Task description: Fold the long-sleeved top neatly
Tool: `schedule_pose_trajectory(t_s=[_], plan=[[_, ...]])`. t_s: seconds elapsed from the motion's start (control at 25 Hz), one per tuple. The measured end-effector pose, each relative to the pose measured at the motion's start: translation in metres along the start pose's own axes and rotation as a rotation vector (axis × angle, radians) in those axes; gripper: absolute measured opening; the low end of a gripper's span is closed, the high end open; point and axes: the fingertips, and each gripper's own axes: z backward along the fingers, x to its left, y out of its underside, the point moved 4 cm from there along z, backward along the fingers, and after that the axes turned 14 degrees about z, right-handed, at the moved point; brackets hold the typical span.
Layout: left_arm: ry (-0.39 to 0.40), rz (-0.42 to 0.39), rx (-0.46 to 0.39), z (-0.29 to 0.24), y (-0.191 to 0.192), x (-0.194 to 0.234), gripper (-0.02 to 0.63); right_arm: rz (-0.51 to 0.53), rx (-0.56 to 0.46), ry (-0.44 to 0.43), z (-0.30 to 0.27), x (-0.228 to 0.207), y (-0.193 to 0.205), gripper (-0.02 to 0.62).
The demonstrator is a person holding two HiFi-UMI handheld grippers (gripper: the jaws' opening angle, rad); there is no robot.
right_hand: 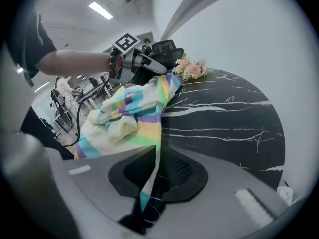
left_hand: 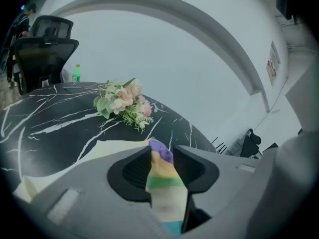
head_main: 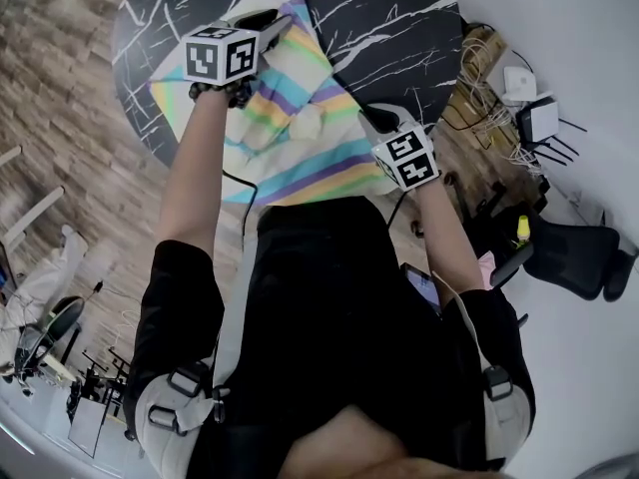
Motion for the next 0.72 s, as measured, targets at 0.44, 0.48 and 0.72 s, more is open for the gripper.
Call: schedule_pose_trajectory(t_s=[0.44,0.48,0.72], plan=[[-0.257,-0.031,-0.037,0.100,0.033,0.033,0.153,0.020,-0.147,0.041,-0.007,-0.065,-0.090,0.095],[-0.299,-0.024,-0.041,0.113,0.040,0.041,0.153,0.038,-0.158,0.048,-0.013,-0.068,-0.101,0.095],[-0.541,0.036,-0.077,0.190,0.088,0.086,0.153,0.182,-0.185,0.082,-0.065,-0.067,-0.166,0.095]])
